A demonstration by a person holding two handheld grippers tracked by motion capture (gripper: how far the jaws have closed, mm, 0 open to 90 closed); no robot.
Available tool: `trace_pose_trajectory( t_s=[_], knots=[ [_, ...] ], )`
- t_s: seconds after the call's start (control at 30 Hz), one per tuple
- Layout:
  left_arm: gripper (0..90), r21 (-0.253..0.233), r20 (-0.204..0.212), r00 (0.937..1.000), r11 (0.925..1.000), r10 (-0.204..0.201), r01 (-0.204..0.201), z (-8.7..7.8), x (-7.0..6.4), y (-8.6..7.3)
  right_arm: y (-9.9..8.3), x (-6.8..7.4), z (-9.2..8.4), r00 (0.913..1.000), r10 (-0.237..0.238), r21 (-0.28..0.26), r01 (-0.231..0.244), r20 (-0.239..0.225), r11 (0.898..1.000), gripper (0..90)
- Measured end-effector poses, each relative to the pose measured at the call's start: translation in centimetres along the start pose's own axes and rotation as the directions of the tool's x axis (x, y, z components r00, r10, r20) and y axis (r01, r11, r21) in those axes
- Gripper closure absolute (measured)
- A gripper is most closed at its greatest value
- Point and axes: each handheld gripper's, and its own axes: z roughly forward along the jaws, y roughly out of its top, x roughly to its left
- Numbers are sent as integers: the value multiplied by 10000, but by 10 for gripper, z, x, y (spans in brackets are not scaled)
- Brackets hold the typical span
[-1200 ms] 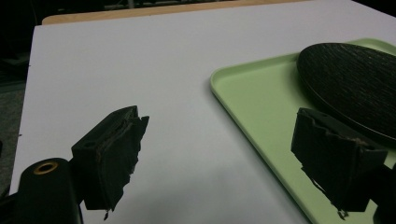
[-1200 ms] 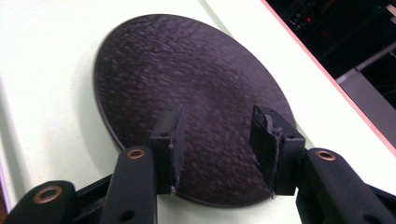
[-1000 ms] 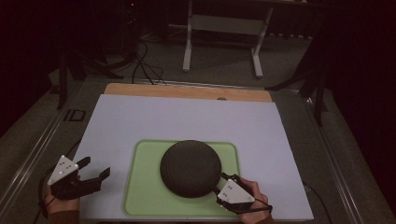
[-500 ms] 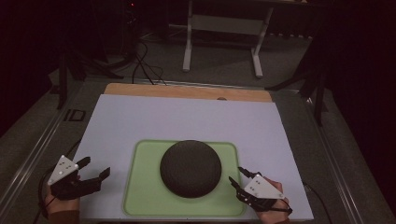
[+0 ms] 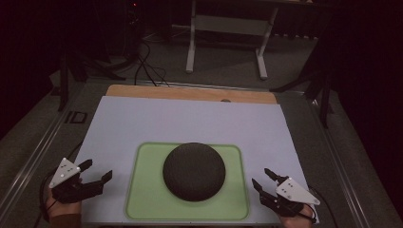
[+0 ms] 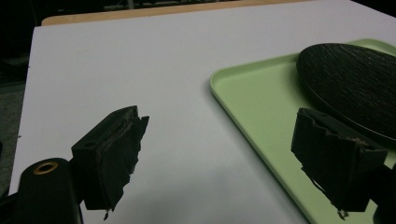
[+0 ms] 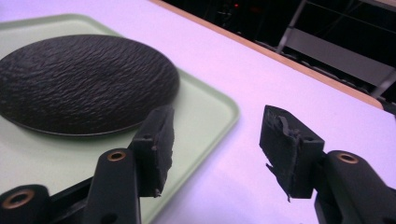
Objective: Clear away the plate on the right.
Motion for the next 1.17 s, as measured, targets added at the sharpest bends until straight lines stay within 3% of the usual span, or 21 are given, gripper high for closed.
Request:
trace_pose_trajectory(
  t_s=[0.37,0.6,0.9,1.17],
  knots=[
    [162,-12,18,10000,10000,16,-16,0,0,0,-10,-17,-19,9972,547,-64,-544,508,9985,290],
    [162,-24,45,10000,10000,61,-61,0,0,1,-17,-26,-28,9920,1108,-28,-1108,612,9938,141],
    [162,-77,28,10000,10000,51,-51,-1,0,1,-29,-35,-29,9878,1375,270,-1398,737,9898,123],
    [162,-43,9,10000,10000,87,-87,0,0,1,-36,-45,-30,9811,1757,135,-1773,813,9841,137]
  ],
)
